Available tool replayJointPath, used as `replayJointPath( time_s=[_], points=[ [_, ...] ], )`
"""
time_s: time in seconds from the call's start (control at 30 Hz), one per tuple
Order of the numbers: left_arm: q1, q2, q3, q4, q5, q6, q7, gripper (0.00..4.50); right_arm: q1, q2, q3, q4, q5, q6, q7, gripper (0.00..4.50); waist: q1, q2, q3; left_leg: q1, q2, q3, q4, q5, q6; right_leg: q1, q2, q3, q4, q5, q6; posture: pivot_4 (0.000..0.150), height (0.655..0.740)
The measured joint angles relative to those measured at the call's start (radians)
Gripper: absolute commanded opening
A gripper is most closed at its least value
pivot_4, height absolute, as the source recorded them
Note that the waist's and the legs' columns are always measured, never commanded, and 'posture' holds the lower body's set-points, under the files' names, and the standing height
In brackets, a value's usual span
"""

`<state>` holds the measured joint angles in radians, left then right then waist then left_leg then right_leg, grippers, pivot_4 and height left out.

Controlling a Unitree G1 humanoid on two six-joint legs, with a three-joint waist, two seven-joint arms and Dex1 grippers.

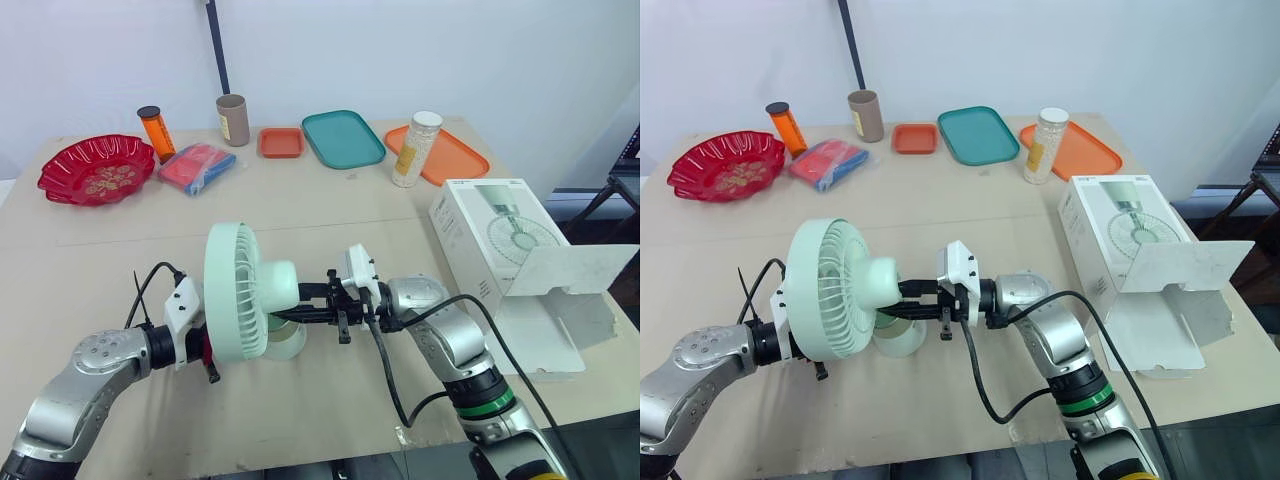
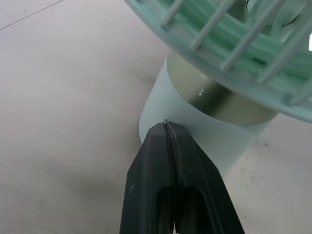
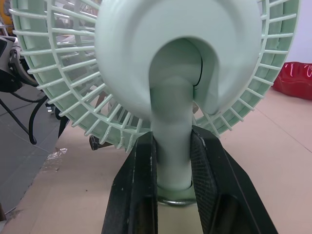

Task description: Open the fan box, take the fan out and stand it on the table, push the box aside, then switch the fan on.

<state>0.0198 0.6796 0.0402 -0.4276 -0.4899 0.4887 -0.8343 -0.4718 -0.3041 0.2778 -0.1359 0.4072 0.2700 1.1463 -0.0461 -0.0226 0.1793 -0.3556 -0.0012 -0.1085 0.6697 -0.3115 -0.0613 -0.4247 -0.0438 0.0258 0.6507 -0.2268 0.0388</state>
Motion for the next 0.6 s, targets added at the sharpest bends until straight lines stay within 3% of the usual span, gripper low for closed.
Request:
replayJointPath(
  time_s=[0.4, 0.6],
  points=[
    [0.003, -0.002, 0.003, -0.003, -0.004, 0.002, 0.014, 0.06, -0.002, 0.001, 0.003, 0.003, -0.003, -0.009, 0.002, 0.42, 0.000, 0.000, 0.000, 0.000, 0.000, 0.000, 0.000, 0.000, 0.000, 0.000, 0.000, 0.000, 0.000, 0.000, 0.000, 0.150, 0.7400],
    [0.028, 0.006, 0.088, -0.018, -0.041, 0.034, 0.044, 0.06, -0.009, 0.003, 0.005, 0.016, -0.017, -0.030, 0.007, 0.42, -0.001, 0.000, 0.000, 0.000, 0.000, 0.000, 0.000, 0.000, 0.000, 0.000, 0.000, 0.000, 0.000, 0.000, 0.000, 0.150, 0.7400]
  ],
)
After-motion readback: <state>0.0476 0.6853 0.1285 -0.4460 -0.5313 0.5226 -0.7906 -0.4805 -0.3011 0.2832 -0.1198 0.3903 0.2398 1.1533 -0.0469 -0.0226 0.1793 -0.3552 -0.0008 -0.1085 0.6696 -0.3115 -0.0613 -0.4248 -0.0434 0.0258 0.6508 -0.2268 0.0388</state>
